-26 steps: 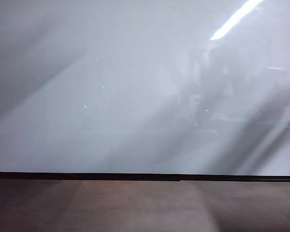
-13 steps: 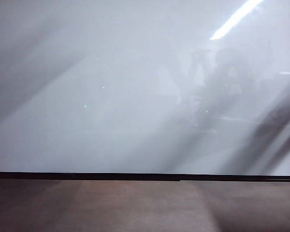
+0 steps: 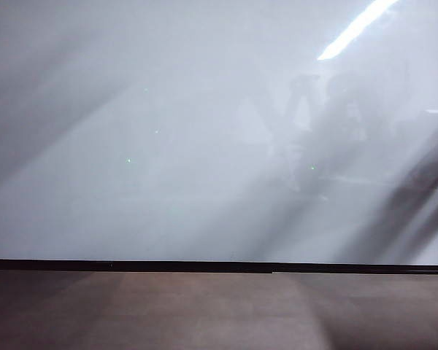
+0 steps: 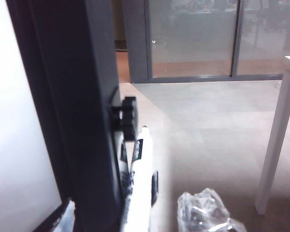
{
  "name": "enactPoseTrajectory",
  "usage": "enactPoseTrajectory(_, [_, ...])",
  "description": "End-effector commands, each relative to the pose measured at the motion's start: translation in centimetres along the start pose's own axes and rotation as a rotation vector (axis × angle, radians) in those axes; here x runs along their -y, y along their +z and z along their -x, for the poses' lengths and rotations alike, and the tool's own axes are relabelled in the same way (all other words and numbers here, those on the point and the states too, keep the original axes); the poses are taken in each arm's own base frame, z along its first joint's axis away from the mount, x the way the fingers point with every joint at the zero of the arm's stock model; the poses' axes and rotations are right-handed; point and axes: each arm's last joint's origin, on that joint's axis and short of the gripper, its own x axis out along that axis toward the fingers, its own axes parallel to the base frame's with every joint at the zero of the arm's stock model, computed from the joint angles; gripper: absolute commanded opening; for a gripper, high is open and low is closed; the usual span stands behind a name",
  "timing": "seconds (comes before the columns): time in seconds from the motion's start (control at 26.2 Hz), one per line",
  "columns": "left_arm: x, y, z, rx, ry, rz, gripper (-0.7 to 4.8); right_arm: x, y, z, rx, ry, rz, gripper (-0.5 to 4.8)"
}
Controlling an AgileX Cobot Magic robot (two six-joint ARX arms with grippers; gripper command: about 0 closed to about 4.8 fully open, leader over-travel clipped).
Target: Reach to the right to find the marker pen, pick it up, and write the number 3 on the whiteboard.
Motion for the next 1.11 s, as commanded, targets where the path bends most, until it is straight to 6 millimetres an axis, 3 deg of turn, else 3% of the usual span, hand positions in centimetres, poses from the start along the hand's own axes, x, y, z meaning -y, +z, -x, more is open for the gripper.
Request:
enactPoseTrajectory(0.04, [0.06,0.15,0.07,0.008,-0.008,-0.006,-0.05,0.13,-0.7,-0.16,-0.006,0.001,-0.001,2.74])
enactPoseTrajectory(0.42, [0.06,0.05,0.07,-0.003,-0.008,-0.004,-0.05,0.39,0.24,-0.87,0.031,0.005,0.017,2.7])
enactPoseTrajectory(0.8, [0.06,0.05,0.07,-0.003,-0.008,-0.004,-0.05,0.34,-0.07,-0.9,0.002,0.006,0.003,2.58])
enactPoseTrajectory(0.88, [0.06,0.05,0.07,-0.003,-0.008,-0.004,-0.05,0.33,-0.07,-0.9,0.002,0.006,0.003,1.98])
enactPoseTrajectory(1.11, [0.06,0.05,0.07,-0.003,-0.008,-0.004,-0.05,0.32,-0.12,-0.9,-0.001,0.006,0.001,1.98])
